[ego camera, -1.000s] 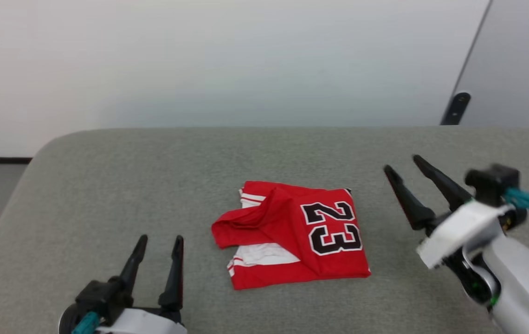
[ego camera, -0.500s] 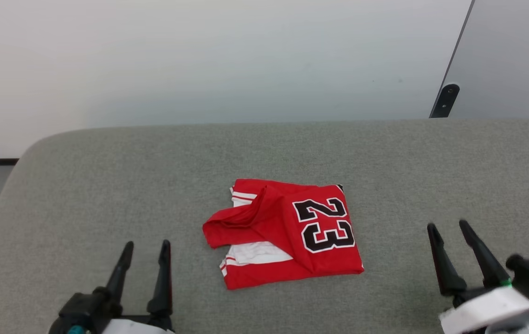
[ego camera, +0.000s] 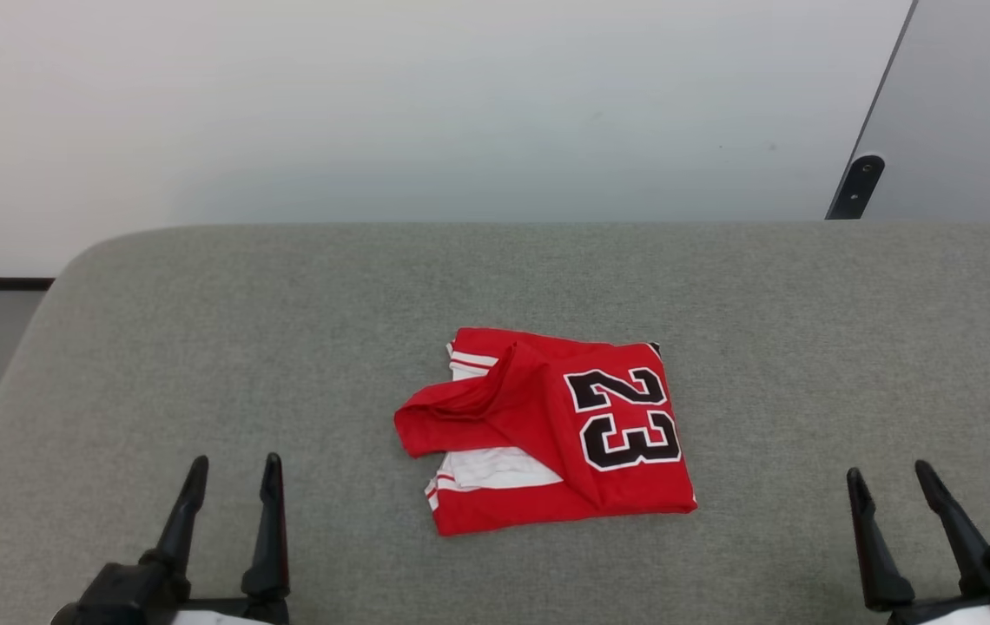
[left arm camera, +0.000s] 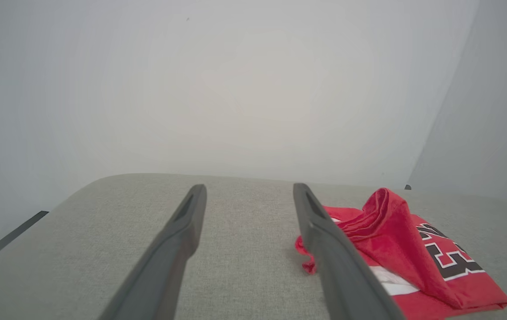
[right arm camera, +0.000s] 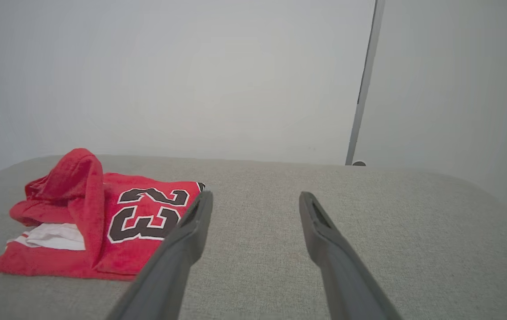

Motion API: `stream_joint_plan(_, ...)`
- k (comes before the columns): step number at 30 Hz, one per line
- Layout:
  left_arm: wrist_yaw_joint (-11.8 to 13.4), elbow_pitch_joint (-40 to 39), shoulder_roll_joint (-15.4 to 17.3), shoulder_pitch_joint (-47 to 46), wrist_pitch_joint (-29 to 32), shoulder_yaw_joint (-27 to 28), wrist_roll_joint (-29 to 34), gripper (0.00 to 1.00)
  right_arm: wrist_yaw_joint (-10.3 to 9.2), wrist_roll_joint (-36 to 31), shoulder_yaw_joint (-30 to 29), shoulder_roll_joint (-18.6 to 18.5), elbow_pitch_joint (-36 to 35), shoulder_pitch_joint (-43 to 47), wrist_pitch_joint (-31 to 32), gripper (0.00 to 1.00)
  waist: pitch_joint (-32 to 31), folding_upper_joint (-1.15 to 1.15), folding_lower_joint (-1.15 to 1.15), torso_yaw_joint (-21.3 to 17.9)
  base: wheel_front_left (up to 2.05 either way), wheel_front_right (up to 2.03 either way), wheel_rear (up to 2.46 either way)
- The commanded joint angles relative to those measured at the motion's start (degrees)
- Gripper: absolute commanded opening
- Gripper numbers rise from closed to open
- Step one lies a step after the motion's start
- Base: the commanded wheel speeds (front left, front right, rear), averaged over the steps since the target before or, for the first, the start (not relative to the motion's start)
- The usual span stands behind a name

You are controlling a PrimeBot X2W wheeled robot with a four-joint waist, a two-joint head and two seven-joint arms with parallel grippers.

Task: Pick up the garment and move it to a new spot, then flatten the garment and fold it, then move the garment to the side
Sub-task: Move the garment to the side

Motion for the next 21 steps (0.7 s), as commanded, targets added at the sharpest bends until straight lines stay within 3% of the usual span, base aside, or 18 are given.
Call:
stream_joint_plan(1,-0.1,-0.2,0.0,0.7,-0.1,0.0,0.6,1.0,-0.1,-0.8,-0.2,0.1,-0.3,1.0,-0.2,1.0,0.1,0.0,0.0,0.1,0.0,0.0,0.0)
stream_joint_plan(21,-0.1,0.7,0.0,0.1,-0.1,-3.2,0.7,1.0,-0.1,-3.4,-1.7,1.6,-0.9,2.5,-0.2,1.0,-0.4,0.0,0.0,1.5,0.0,0.0,0.0)
